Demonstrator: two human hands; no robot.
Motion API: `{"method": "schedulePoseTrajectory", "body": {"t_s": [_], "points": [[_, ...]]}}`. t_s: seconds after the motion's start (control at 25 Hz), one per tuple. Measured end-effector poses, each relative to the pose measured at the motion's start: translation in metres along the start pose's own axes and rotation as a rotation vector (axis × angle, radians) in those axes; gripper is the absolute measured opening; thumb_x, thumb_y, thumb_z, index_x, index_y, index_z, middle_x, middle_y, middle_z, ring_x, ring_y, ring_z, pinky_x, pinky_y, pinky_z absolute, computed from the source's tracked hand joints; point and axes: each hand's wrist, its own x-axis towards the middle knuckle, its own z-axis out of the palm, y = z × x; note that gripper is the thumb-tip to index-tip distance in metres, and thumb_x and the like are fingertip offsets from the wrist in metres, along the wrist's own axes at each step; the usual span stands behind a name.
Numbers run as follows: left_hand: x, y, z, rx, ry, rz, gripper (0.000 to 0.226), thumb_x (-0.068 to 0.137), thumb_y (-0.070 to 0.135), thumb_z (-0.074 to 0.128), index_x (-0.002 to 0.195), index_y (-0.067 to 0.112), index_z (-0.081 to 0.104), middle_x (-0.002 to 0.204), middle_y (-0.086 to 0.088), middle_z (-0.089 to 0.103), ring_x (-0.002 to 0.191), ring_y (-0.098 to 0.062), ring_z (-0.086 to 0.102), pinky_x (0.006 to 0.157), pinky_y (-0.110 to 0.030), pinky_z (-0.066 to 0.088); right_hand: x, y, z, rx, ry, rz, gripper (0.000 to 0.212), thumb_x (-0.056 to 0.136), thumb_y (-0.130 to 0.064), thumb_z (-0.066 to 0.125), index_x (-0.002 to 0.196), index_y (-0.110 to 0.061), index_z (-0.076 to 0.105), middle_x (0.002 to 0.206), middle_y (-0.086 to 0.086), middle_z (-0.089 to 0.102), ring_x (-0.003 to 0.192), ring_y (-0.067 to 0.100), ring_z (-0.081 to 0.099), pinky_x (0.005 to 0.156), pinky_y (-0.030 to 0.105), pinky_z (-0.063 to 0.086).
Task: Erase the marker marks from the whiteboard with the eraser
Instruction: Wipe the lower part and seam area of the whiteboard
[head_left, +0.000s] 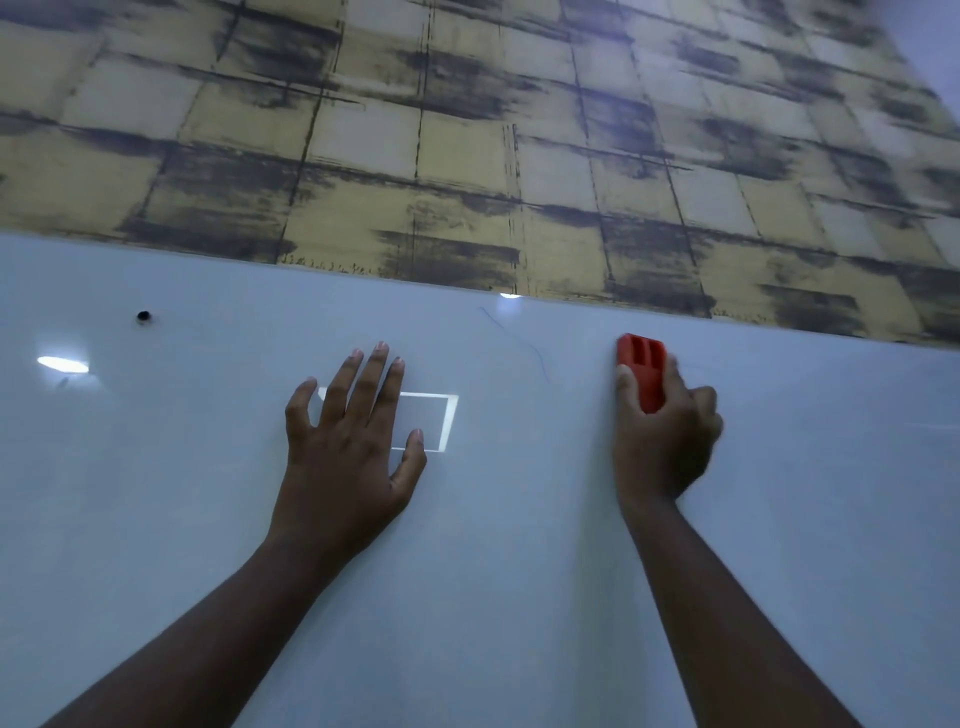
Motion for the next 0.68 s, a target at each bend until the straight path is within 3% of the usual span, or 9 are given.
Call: {"method": "schedulePoseTrajectory", "body": {"t_s": [0.2,0.28,0.44,0.52,0.68], "points": [[0.003,-0.002,0.001,-0.019,0.009,-0.007,0.075,0.1,0.051,0.036,0.161,0.01,0.042,0.17,-0.01,0.036,0.157,-0.03,0.036,0.12,-0.057,0.025,-0.07,-0.071,0.02,0.007,-0.146,-0.431,0.063,0.098,-0.055,0.055,0.151,-0.022,0.053,0.102,0.007,0.056,0.089,0.023,0.053,0.072,0.038,0.053],[0.007,-0.006,0.001,-0.021,0.017,0.008,0.078,0.097,0.057,0.036,0.158,0.009,0.046,0.166,-0.012,0.043,0.152,-0.033,0.042,0.115,-0.056,0.028,-0.094,-0.079,0.019,0.016,-0.172,-0.532,0.064,0.099,-0.057,0.048,0.151,-0.02,0.051,0.105,0.007,0.059,0.091,0.021,0.055,0.073,0.035,0.056],[0.032,-0.021,0.0,0.019,0.0,0.049,0.08,0.094,0.06,0.036,0.155,0.009,0.049,0.158,-0.015,0.047,0.144,-0.037,0.045,0.106,-0.054,0.033,-0.085,-0.073,0.019,-0.011,-0.173,-0.66,0.065,0.098,-0.058,0.051,0.149,-0.019,0.053,0.104,0.008,0.062,0.088,0.021,0.057,0.069,0.037,0.058],[0.037,-0.023,0.001,0.01,-0.004,0.035,0.078,0.096,0.057,0.034,0.157,0.011,0.047,0.164,-0.014,0.043,0.15,-0.035,0.041,0.111,-0.055,0.031,-0.06,-0.068,0.021,-0.054,-0.176,-0.64,0.065,0.098,-0.059,0.05,0.15,-0.021,0.052,0.099,0.007,0.056,0.085,0.023,0.056,0.065,0.041,0.057],[0.032,-0.025,0.005,-0.032,0.022,0.025,0.075,0.098,0.056,0.033,0.16,0.015,0.045,0.169,-0.011,0.038,0.155,-0.033,0.038,0.117,-0.055,0.026,-0.011,-0.043,0.015,-0.076,-0.129,-0.431,0.065,0.098,-0.059,0.057,0.153,-0.024,0.05,0.092,0.004,0.047,0.082,0.022,0.051,0.065,0.04,0.056]]}}
